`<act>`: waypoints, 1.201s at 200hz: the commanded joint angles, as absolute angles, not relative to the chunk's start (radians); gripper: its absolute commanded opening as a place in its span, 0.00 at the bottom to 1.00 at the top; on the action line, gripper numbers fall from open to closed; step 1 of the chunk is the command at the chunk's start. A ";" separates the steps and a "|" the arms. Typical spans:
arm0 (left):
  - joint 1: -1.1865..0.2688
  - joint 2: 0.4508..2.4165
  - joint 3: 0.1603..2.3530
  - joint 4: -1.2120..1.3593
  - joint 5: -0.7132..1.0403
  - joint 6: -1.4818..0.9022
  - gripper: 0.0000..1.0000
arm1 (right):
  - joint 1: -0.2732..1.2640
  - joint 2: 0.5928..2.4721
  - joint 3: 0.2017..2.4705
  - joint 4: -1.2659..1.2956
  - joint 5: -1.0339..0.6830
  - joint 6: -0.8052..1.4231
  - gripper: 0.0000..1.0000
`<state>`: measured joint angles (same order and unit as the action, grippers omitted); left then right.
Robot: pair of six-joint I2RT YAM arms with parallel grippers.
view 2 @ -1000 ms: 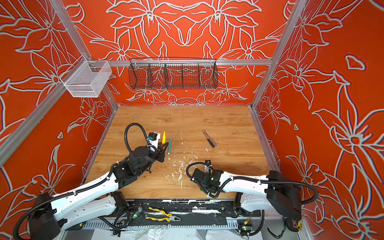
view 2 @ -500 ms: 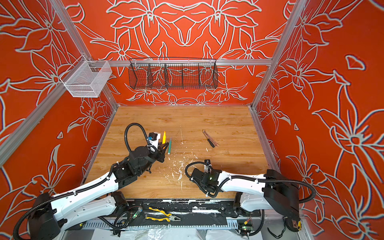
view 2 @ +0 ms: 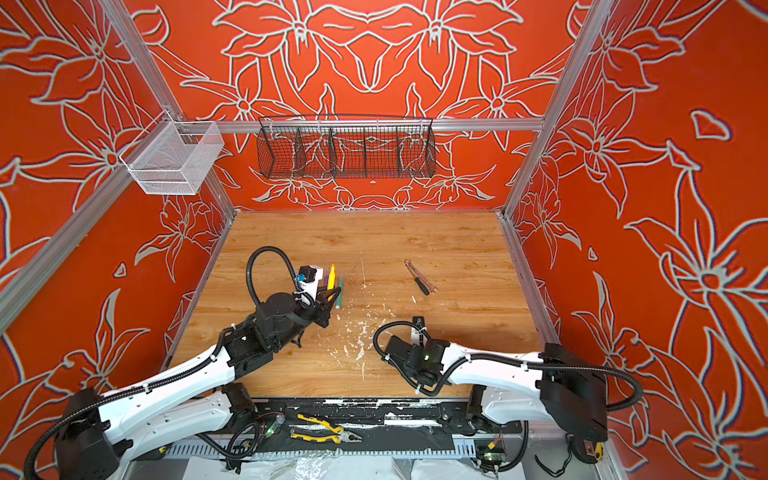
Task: Insert the pens into the pen caps
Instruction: 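Lift the translucent cap with the right gripper toward the orange marker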
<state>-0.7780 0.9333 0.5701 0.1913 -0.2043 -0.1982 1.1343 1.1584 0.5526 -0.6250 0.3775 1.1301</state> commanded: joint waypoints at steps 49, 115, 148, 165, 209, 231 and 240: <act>-0.776 0.920 0.557 0.244 -0.078 -0.161 0.00 | 1.138 0.928 0.725 -0.673 0.648 1.027 0.10; -0.776 0.942 0.553 0.273 -0.016 -0.160 0.00 | 1.139 1.011 1.000 -0.235 0.642 0.543 0.10; -0.776 0.960 0.555 0.293 0.033 -0.169 0.00 | 1.135 1.019 0.917 -0.111 0.608 0.523 0.09; -0.776 0.972 0.563 0.302 0.082 -0.183 0.00 | 1.132 0.980 0.826 0.036 0.552 0.491 0.09; -0.777 0.979 0.574 0.300 0.139 -0.191 0.00 | 1.104 0.932 0.704 0.331 0.535 0.476 0.08; -0.778 1.009 0.576 0.296 0.143 -0.185 0.00 | 1.095 0.963 0.731 0.406 0.491 0.449 0.08; -0.778 1.005 0.577 0.292 0.152 -0.180 0.00 | 1.095 0.975 0.738 0.428 0.471 0.441 0.07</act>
